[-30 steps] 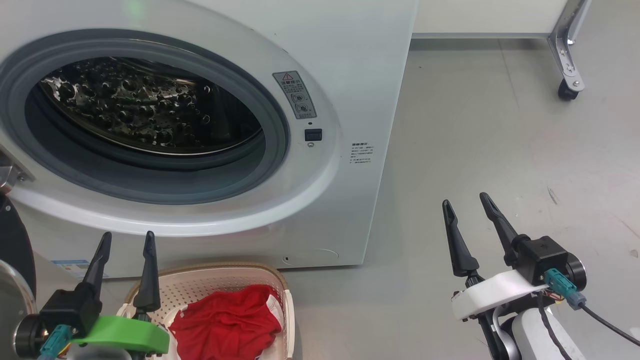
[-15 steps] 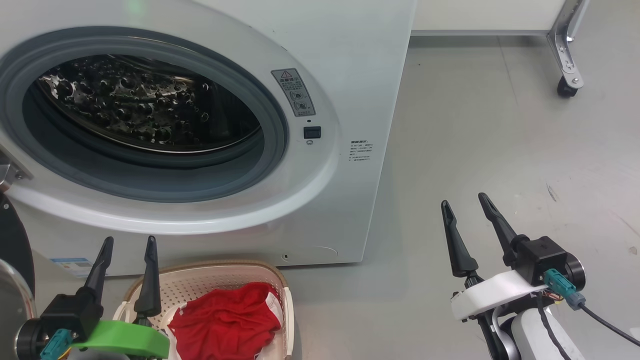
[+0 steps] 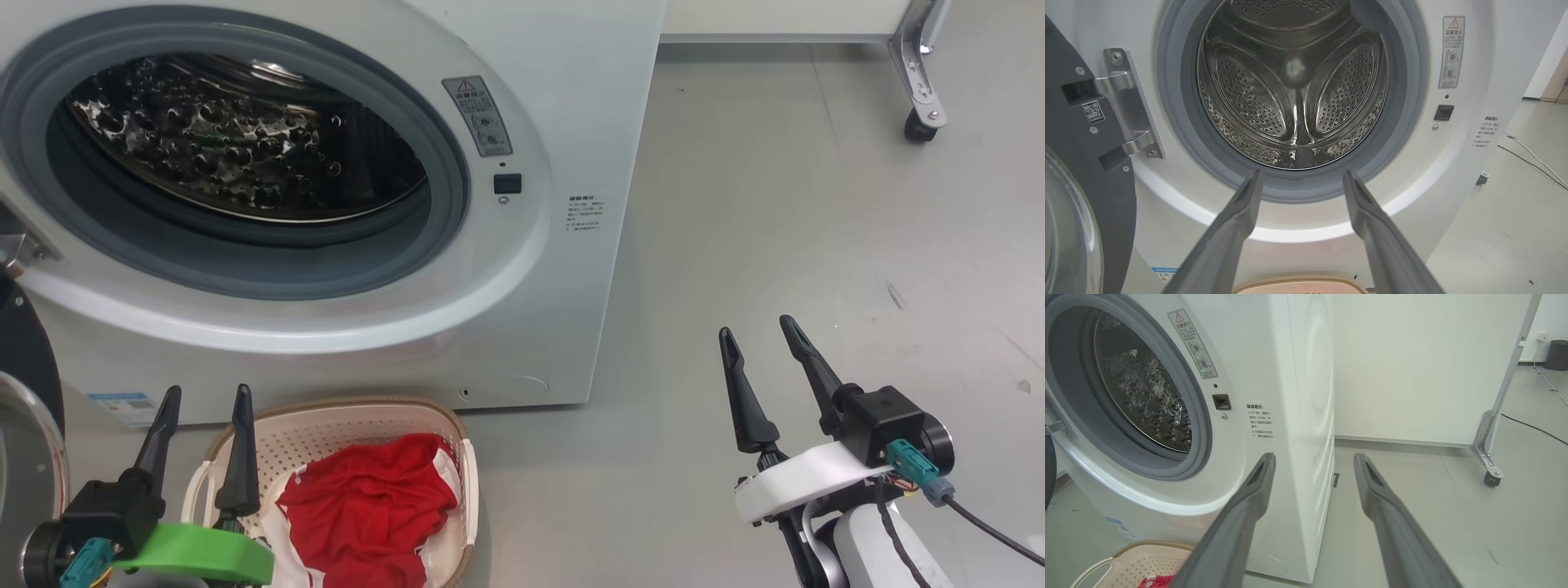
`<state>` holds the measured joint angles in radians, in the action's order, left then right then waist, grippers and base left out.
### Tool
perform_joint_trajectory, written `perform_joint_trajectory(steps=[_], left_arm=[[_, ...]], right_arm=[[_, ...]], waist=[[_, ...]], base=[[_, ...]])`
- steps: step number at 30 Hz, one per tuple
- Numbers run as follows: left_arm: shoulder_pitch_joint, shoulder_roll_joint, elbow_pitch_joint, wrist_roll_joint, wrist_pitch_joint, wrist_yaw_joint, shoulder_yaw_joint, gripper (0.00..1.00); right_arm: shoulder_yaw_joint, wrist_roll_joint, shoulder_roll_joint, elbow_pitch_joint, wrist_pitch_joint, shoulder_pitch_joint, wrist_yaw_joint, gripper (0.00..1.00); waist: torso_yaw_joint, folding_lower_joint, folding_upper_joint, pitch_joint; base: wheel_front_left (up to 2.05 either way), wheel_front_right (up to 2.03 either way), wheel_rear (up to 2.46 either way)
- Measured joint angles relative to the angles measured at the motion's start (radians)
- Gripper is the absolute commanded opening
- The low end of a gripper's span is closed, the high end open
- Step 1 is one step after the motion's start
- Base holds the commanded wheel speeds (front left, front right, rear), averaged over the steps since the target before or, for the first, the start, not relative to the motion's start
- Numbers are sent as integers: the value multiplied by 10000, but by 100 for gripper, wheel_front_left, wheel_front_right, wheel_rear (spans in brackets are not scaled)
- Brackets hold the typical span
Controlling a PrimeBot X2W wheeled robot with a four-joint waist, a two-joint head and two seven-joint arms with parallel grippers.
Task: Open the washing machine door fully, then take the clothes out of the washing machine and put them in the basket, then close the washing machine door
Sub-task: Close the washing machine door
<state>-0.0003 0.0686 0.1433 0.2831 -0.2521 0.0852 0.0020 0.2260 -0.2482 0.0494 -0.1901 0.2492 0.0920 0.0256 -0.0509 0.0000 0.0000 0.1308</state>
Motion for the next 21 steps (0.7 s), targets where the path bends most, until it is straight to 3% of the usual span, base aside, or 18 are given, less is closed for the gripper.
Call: perform_joint_trajectory(steps=[21], left_arm=[[-2,-88,-67,-155,-2,81,257,100]], right_arm=[[46,25,-4,-109,0,0,40,100]], waist=[[-8,0,0,-3]], base=[[-140,140,0]])
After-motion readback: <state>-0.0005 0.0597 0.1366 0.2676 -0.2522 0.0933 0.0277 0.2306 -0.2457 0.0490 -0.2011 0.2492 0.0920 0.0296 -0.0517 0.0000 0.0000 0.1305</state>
